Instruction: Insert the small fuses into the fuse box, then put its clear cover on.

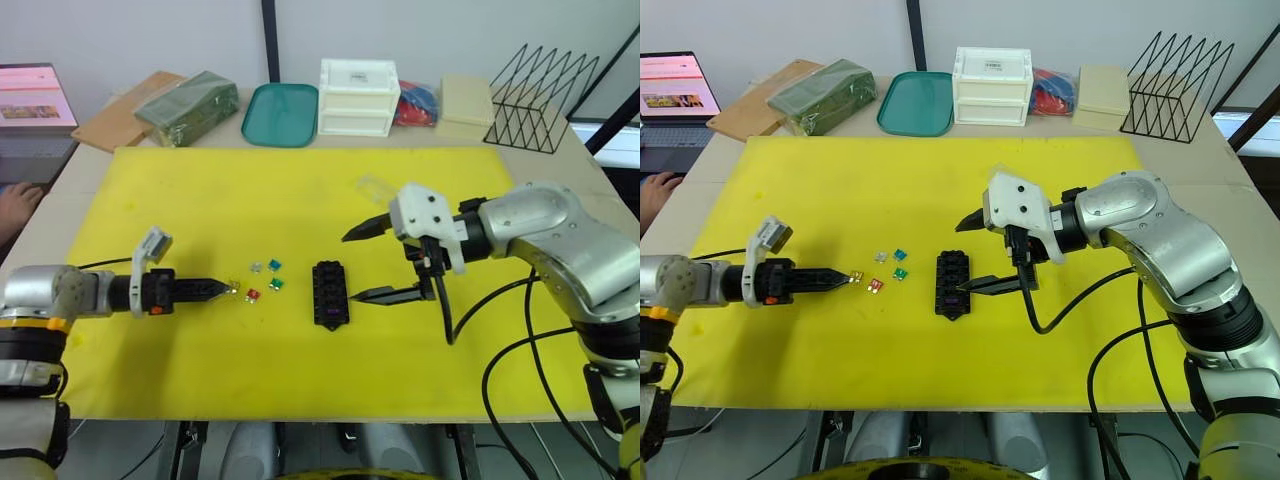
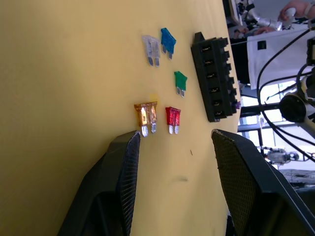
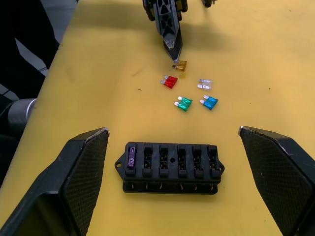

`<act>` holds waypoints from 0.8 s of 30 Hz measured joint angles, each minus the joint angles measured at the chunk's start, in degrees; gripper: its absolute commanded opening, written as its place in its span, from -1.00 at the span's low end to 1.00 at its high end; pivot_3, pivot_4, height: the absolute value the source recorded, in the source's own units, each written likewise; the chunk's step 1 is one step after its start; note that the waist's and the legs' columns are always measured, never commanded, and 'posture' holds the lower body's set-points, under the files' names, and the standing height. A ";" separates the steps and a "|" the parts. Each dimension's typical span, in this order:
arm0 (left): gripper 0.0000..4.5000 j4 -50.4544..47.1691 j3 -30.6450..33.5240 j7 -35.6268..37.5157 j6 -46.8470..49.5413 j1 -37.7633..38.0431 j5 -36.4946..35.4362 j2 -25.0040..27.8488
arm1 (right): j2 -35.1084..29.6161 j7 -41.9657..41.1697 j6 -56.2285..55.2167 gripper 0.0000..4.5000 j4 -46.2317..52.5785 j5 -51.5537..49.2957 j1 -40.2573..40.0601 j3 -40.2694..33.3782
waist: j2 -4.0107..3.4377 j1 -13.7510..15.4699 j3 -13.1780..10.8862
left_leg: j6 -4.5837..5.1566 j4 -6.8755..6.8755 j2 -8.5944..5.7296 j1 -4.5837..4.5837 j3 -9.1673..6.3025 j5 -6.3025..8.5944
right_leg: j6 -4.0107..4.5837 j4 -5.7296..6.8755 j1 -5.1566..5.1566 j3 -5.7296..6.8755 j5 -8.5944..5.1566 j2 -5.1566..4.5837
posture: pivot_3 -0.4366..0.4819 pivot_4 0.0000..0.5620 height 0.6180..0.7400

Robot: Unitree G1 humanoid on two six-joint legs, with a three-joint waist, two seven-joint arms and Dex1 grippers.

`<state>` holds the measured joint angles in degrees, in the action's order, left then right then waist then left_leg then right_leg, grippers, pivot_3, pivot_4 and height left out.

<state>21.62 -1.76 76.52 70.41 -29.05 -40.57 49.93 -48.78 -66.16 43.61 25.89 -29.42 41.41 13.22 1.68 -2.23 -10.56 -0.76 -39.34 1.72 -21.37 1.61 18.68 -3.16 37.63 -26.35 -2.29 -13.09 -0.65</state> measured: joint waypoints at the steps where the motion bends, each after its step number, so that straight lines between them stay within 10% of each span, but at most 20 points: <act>1: 0.11 0.34 -0.23 -0.04 -0.07 -0.41 0.42 -0.35 | -0.01 0.21 0.23 1.00 0.15 0.01 0.01 0.00 | -0.01 0.02 0.00 | 0.00 0.00 0.00 0.01 0.00 0.00 | 0.00 0.01 0.01 0.00 0.00 0.00 | -0.05 -0.47 1.00; 14: 0.11 1.55 -0.98 -0.12 -1.31 -2.16 2.88 -2.64 | 0.00 1.41 1.98 1.00 2.01 -0.10 0.01 0.00 | -0.01 1.21 0.01 | 0.01 -0.37 -0.02 -0.01 -0.01 0.00 | 0.00 0.28 0.03 0.00 0.00 -0.02 | -0.05 -0.47 1.00; 24: -0.99 3.05 -0.72 -2.22 -2.49 -2.55 3.87 -5.01 | 0.00 1.70 2.11 1.00 2.05 -0.08 0.01 0.00 | -0.04 1.39 0.03 | 0.02 -0.52 -0.02 0.00 -0.02 0.01 | 0.00 0.36 0.08 0.00 -0.01 -0.02 | -0.05 -0.47 1.00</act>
<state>24.67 -2.49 74.30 67.93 -31.60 -36.70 44.92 -48.78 -64.46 45.71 27.94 -29.50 41.42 13.22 1.63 -0.84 -10.53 -0.74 -39.86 1.70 -21.37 1.58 18.69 -3.15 38.00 -26.26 -2.29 -13.10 -0.67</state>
